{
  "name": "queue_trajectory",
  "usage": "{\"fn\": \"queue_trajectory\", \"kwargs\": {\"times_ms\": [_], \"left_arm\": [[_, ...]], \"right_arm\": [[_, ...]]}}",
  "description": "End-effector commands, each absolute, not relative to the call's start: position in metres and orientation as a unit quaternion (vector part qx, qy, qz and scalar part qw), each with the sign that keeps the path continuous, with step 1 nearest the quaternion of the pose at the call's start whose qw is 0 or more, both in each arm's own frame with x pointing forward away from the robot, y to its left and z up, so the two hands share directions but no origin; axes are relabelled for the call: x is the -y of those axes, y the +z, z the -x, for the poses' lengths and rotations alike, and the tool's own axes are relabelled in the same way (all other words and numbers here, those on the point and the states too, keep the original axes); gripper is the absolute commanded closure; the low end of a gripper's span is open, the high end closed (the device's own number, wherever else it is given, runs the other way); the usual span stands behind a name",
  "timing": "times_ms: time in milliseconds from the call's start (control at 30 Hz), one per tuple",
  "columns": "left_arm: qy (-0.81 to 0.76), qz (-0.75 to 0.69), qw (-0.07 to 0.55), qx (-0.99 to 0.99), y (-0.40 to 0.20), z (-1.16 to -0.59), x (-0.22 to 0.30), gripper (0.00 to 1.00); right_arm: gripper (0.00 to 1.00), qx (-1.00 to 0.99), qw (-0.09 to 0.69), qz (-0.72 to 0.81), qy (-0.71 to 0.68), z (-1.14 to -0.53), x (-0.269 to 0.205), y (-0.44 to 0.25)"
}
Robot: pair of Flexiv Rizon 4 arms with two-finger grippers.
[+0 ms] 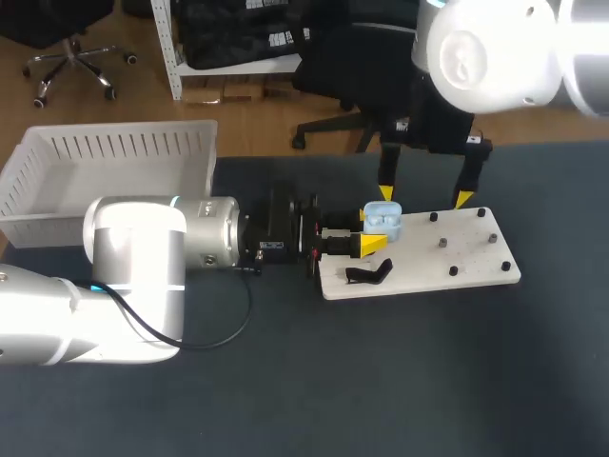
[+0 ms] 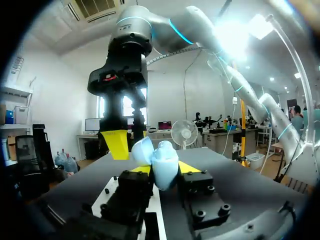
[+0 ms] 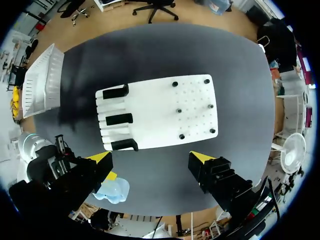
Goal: Pick up each earbud case from the left stands, insert the matching earbuds, close the lid, and place the case in the box.
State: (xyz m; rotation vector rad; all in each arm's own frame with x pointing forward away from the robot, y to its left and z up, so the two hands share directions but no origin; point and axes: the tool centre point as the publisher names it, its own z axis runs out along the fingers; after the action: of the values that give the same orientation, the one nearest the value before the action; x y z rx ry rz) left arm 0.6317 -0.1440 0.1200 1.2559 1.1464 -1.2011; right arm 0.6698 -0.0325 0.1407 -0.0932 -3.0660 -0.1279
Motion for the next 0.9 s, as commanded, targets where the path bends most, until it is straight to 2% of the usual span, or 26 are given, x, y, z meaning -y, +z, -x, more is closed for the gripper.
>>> {"fn": "queue_trajectory", "kwargs": {"times_ms": [33,267,467,600,733,900], "left_arm": [[-0.498,-0.52,0.506,-0.475,0.12,-0.632,0.144,1.0],[-0.498,-0.52,0.506,-0.475,0.12,-0.632,0.144,1.0],[-0.498,-0.52,0.506,-0.475,0.12,-0.632,0.144,1.0],[-0.498,-0.52,0.506,-0.475,0.12,-0.632,0.144,1.0],[-0.47,-0.511,0.517,-0.501,0.122,-0.64,0.114,1.0],[-0.385,-0.473,0.554,-0.567,0.131,-0.671,0.037,1.0]], "right_arm": [[0.0,0.998,0.029,0.028,-0.041,-0.652,0.032,0.142],[0.0,0.998,0.041,0.018,-0.05,-0.632,0.03,0.143],[0.0,0.992,-0.058,0.106,-0.04,-0.636,0.046,0.166],[0.0,0.983,-0.095,0.15,-0.055,-0.64,0.067,0.186],[0.0,0.978,-0.097,0.173,-0.059,-0.642,0.081,0.191],[0.0,0.978,-0.097,0.173,-0.059,-0.642,0.081,0.191]]}}
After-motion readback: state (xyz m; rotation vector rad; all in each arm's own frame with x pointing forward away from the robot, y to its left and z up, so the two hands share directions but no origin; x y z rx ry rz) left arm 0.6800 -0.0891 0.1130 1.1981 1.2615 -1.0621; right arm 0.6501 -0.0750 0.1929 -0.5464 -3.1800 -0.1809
